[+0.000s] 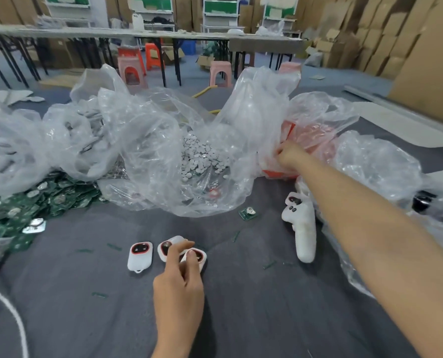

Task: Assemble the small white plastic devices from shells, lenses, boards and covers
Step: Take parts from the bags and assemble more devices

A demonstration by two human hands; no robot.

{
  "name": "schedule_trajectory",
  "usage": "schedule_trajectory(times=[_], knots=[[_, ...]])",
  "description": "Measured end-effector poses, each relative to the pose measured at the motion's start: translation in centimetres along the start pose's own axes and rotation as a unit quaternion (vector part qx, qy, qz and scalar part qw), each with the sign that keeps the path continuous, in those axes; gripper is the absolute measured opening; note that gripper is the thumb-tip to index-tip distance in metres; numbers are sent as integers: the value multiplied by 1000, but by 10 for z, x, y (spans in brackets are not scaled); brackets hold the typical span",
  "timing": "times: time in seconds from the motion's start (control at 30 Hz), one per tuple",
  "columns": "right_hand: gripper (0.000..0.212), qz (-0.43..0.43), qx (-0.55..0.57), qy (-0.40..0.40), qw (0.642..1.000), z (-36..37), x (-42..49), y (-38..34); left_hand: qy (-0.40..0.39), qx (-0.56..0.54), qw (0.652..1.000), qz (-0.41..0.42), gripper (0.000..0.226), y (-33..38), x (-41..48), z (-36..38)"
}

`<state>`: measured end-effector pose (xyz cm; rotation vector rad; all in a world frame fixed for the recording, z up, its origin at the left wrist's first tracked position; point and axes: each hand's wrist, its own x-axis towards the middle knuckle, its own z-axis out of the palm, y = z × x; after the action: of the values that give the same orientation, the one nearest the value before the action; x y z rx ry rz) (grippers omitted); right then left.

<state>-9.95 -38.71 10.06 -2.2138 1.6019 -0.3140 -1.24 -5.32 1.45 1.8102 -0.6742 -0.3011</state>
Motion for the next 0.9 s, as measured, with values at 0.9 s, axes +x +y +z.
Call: schedule_trajectory(times=[0.9], knots=[[35, 173, 418, 196, 870, -116, -26, 75, 8, 44, 999, 24, 34, 5, -2, -1]])
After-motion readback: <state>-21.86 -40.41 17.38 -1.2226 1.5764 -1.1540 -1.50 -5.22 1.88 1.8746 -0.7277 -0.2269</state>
